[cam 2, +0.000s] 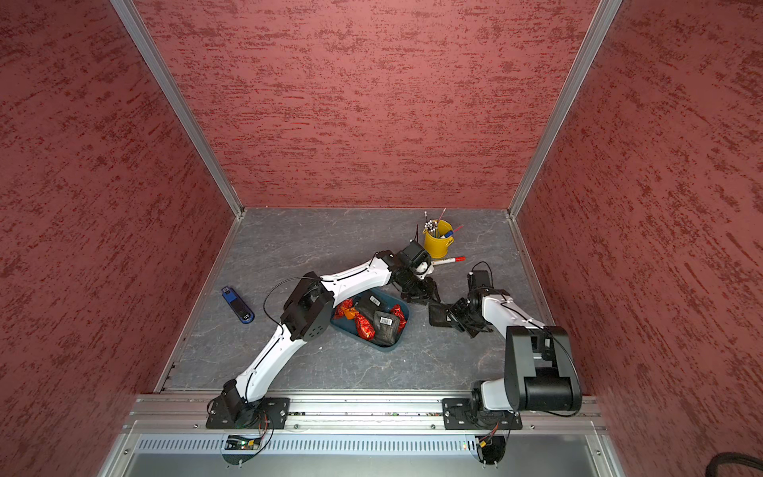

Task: Put the tea bags into the storage box
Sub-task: Move the tea bag to the center of the board.

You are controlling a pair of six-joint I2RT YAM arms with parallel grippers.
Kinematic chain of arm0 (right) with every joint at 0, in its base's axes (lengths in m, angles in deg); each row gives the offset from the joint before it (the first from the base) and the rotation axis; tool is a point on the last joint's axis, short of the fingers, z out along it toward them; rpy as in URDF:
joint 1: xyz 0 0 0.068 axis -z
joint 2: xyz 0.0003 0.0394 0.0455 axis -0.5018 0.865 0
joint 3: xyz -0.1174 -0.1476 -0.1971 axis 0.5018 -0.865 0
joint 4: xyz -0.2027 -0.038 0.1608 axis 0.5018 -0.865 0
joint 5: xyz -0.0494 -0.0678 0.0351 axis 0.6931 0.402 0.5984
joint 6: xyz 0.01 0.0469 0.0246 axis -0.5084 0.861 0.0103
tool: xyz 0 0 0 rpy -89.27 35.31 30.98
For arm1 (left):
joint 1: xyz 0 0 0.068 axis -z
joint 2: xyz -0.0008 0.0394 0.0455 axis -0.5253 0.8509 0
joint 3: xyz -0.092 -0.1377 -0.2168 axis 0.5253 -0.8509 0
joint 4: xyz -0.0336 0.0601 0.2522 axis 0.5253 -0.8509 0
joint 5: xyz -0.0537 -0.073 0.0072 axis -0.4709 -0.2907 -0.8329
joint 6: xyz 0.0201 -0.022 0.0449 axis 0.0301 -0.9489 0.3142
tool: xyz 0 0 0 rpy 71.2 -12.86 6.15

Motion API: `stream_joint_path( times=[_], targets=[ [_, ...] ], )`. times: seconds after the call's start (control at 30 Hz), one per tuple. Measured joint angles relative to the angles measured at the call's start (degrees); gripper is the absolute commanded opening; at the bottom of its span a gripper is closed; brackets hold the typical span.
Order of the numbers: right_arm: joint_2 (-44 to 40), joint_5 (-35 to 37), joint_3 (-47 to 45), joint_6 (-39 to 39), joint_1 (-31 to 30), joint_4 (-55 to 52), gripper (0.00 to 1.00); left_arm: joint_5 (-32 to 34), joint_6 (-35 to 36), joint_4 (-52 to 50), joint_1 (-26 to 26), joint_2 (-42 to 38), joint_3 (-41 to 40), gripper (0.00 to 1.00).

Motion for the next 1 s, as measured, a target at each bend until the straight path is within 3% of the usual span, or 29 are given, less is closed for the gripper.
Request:
stream_joint_path(
  times=[1.0],
  targets=[
    [1.7, -2.7, 0.7, -0.1, 0.0, 1.7, 0.00, 1.1, 1.3, -3.3, 0.6, 2.6, 4.3, 0.53]
  ],
)
